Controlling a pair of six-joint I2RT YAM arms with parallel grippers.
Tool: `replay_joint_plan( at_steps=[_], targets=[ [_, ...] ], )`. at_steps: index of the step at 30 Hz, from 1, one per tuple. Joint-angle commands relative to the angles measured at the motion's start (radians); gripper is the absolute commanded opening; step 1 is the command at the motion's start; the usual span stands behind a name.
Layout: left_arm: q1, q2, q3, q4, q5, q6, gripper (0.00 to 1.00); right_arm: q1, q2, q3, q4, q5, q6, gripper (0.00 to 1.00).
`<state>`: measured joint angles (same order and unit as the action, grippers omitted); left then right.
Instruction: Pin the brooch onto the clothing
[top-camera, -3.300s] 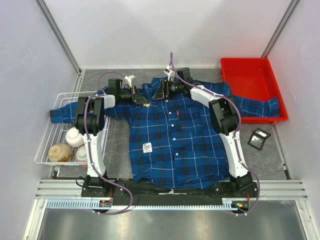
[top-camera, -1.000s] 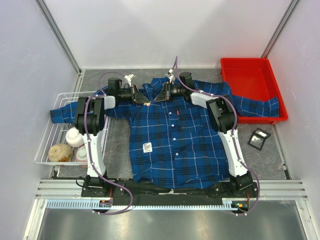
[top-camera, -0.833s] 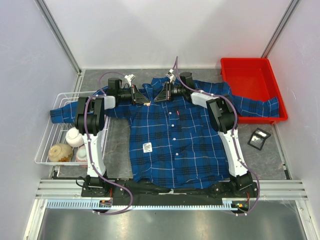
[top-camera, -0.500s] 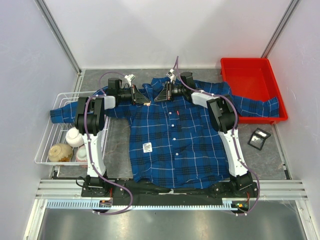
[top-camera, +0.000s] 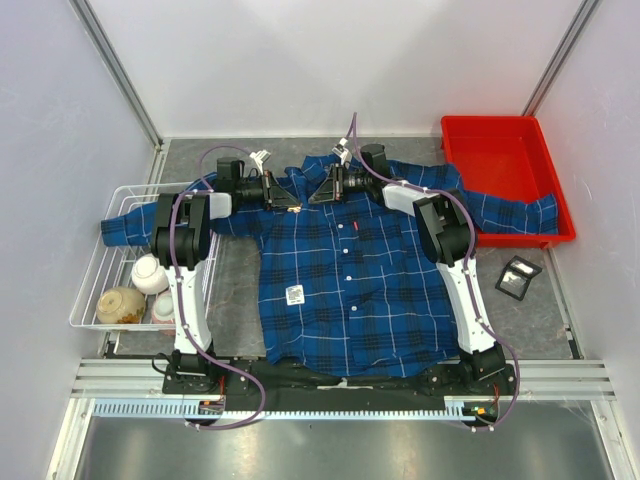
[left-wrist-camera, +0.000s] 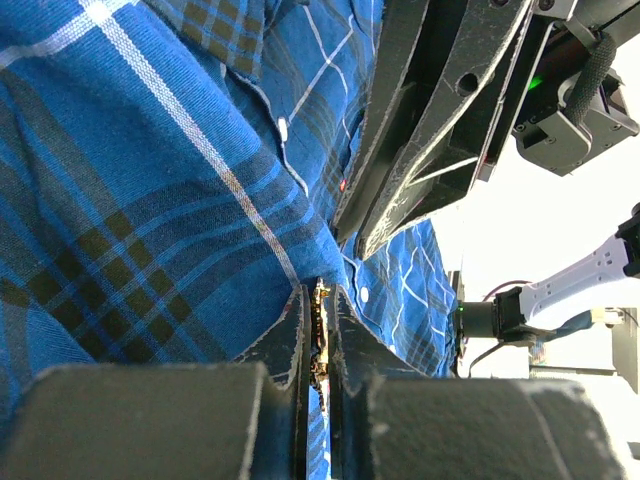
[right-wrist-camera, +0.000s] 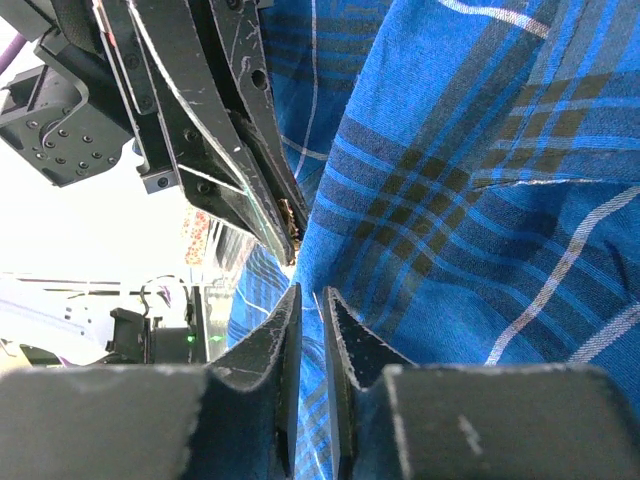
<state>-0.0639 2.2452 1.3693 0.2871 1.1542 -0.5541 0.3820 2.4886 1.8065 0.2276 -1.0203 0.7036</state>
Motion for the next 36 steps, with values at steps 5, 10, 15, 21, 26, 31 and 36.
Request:
replay_joint_plan(
  at_steps=[5,10,15,21,26,31,36],
  targets=[
    [0.003,0.017,0.019,0.038,0.024,-0.030,0.02,-0.002,0.010,-0.006,0.044,-0.027,-0.001,0.16],
    [-0.001,0.017,0.024,0.038,0.022,-0.032,0.02,0.001,0.015,-0.004,0.042,-0.031,0.002,0.22],
    [-0.005,0.017,0.027,0.037,0.021,-0.033,0.02,0.000,0.018,0.001,0.044,-0.038,0.004,0.22],
    [-0.010,0.019,0.031,0.038,0.019,-0.036,0.02,0.001,0.021,0.010,0.027,-0.049,-0.012,0.19],
    [-0.014,0.019,0.033,0.037,0.019,-0.038,0.02,0.003,0.023,0.022,0.009,-0.044,-0.024,0.15],
    [-0.019,0.019,0.031,0.038,0.019,-0.040,0.02,0.001,0.023,0.030,0.009,-0.041,-0.026,0.03],
    [-0.017,0.014,0.034,0.021,0.007,-0.027,0.13,0.001,0.006,0.028,-0.013,-0.012,-0.059,0.00]
  ],
)
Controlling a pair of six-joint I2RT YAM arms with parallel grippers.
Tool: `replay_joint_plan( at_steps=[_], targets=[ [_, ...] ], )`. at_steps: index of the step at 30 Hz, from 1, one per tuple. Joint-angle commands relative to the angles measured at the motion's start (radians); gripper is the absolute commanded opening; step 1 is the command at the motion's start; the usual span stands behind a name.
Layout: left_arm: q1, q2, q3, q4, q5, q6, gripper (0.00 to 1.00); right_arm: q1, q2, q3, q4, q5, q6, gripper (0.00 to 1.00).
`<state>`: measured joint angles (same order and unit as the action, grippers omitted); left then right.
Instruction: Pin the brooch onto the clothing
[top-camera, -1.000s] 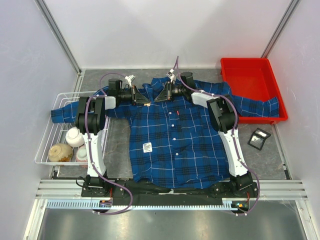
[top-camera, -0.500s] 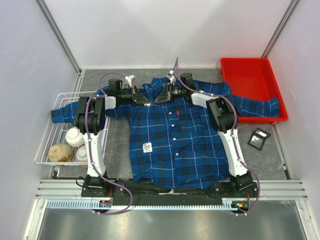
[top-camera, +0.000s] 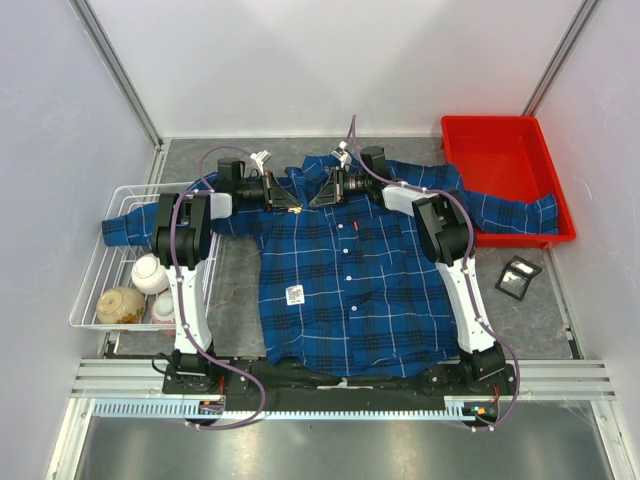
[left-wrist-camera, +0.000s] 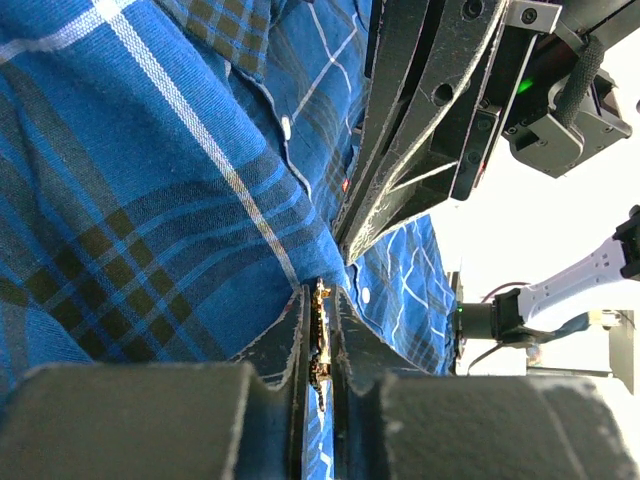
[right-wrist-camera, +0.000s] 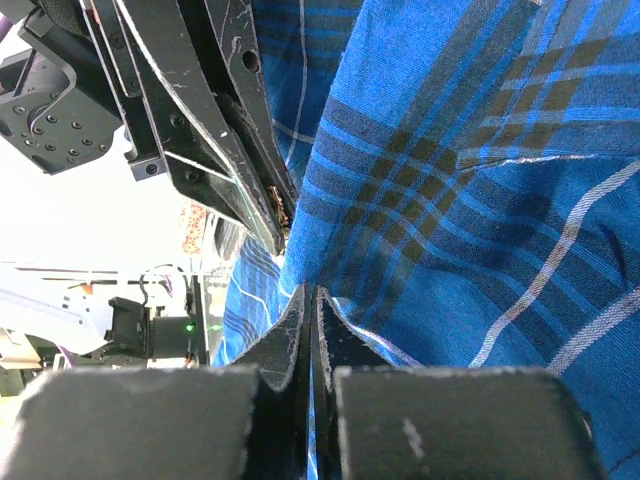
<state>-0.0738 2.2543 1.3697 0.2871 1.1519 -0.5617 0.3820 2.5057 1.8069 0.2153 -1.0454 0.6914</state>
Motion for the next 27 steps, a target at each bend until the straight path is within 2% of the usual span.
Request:
replay_joint_plan(
  at_steps=[1,2,5,11,22,27],
  targets=[
    [-0.007,0.002,0.037,0.009,0.005,0.000,0.17,0.001,-0.016,0.028,-0.007,0.018,-0.055,0.00],
    [-0.007,-0.002,0.040,-0.027,-0.001,0.014,0.26,0.001,-0.025,0.028,-0.014,0.022,-0.061,0.00],
    [-0.001,-0.036,0.031,-0.062,-0.038,0.036,0.37,-0.003,-0.051,0.023,-0.054,0.051,-0.098,0.00],
    [0.012,-0.082,0.011,-0.097,-0.070,0.051,0.43,-0.002,-0.087,0.031,-0.131,0.117,-0.156,0.00],
    [0.017,-0.116,-0.035,-0.137,-0.098,0.094,0.38,0.015,-0.134,0.038,-0.241,0.220,-0.233,0.00],
    [0.017,-0.102,-0.029,-0.124,-0.106,0.085,0.25,0.038,-0.128,0.074,-0.322,0.254,-0.300,0.00]
  ],
)
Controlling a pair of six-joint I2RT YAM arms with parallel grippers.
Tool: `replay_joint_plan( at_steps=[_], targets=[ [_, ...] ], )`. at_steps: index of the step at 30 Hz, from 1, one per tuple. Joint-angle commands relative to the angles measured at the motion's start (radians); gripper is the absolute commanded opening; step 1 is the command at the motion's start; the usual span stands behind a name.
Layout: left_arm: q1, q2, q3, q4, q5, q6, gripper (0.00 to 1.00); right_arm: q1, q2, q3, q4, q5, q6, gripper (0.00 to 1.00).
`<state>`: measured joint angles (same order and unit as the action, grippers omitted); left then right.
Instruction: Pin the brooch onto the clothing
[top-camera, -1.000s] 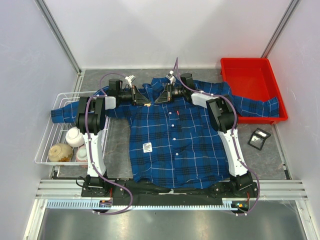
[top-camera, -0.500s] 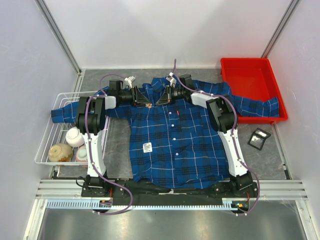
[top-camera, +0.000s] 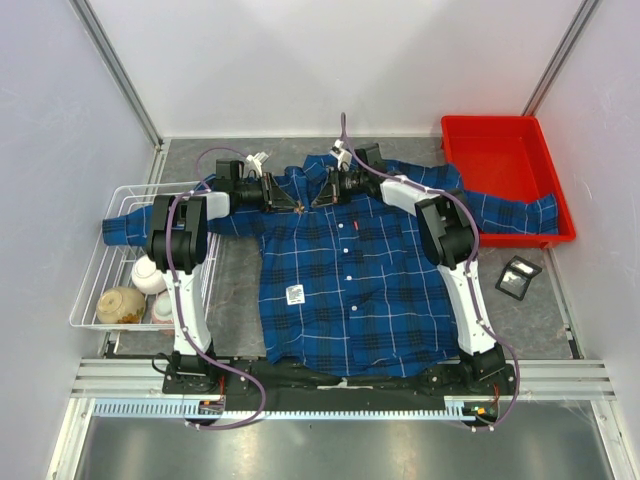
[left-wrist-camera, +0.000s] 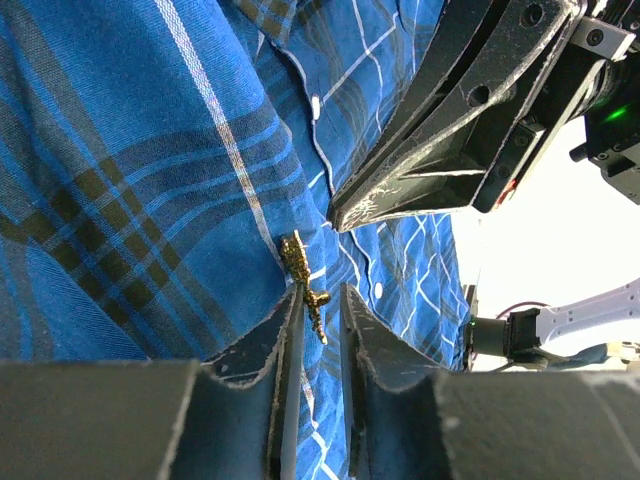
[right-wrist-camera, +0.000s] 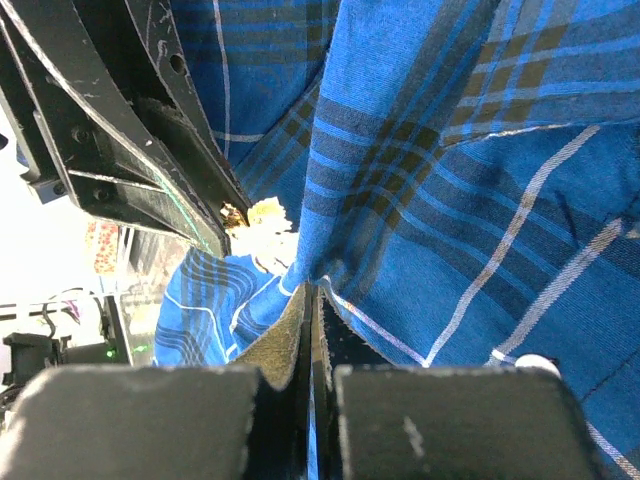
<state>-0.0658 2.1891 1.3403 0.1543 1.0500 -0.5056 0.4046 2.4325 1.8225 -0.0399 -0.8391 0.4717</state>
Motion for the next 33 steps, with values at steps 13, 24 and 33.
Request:
replay_joint_plan(
  at_steps=[13,24,33],
  targets=[
    [0.009,-0.009,0.011,-0.015,-0.024,0.052,0.03,0.072,-0.050,0.165,-0.209,0.146,-0.196,0.04],
    [0.012,0.004,0.026,-0.062,-0.050,0.084,0.02,0.119,-0.020,0.211,-0.221,0.136,-0.226,0.25],
    [0.015,0.021,0.040,-0.068,-0.042,0.081,0.02,0.129,0.034,0.241,-0.227,0.143,-0.231,0.28]
  ],
)
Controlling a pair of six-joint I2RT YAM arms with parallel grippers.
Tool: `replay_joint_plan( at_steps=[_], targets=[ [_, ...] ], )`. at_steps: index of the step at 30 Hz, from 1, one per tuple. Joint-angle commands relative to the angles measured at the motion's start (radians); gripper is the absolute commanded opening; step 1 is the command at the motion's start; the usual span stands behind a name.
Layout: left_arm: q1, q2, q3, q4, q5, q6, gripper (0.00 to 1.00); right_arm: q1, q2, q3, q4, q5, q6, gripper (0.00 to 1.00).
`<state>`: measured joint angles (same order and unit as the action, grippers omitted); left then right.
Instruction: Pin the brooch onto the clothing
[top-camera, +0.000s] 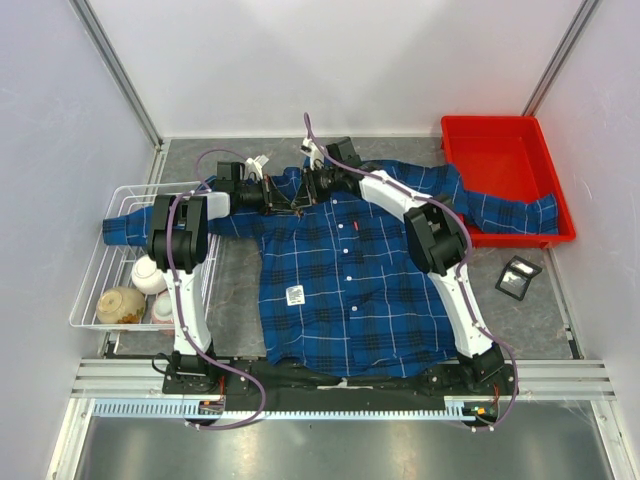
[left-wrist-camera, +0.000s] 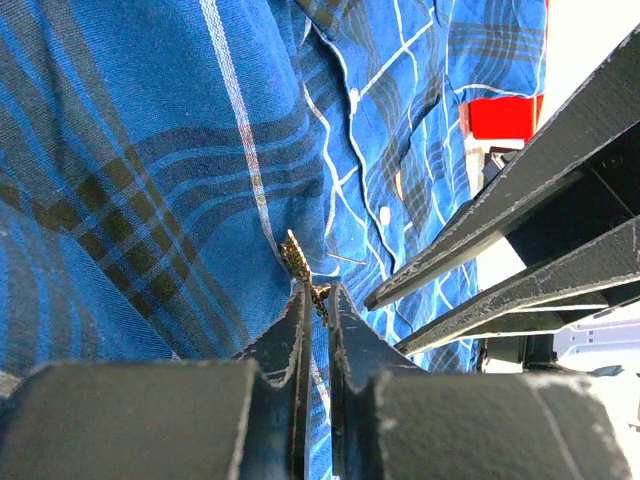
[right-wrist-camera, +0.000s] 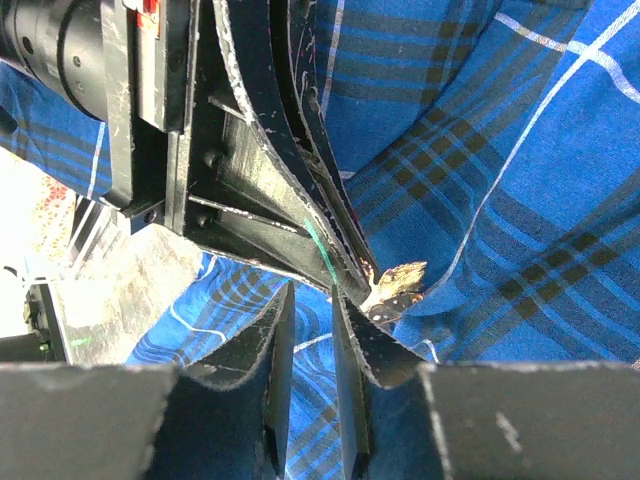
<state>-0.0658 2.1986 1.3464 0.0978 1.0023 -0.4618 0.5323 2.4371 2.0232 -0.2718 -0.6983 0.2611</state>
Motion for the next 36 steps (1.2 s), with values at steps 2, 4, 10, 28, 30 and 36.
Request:
replay_joint_plan(
  at_steps=[2,4,10,28,30,36],
  targets=[
    [0.015,0.016,0.036,-0.012,0.007,0.035,0.02,0.001,0.036,0.040,-0.003,0.000,-0.023,0.29],
    [0.015,0.019,0.037,-0.010,0.010,0.035,0.02,0.000,0.036,0.038,-0.003,-0.010,-0.023,0.31],
    [0.020,0.024,0.043,-0.026,0.013,0.037,0.02,-0.006,-0.026,0.046,0.042,-0.124,-0.020,0.48],
    [0.032,0.039,0.054,0.014,0.070,0.046,0.02,-0.129,-0.018,-0.090,0.158,-0.081,0.110,0.51],
    [0.034,0.044,0.056,0.020,0.079,0.040,0.02,-0.127,0.006,-0.081,0.160,-0.093,0.104,0.51],
    [0.037,0.047,0.054,0.059,0.101,0.015,0.02,-0.107,0.048,-0.066,0.154,-0.104,0.079,0.51]
  ],
)
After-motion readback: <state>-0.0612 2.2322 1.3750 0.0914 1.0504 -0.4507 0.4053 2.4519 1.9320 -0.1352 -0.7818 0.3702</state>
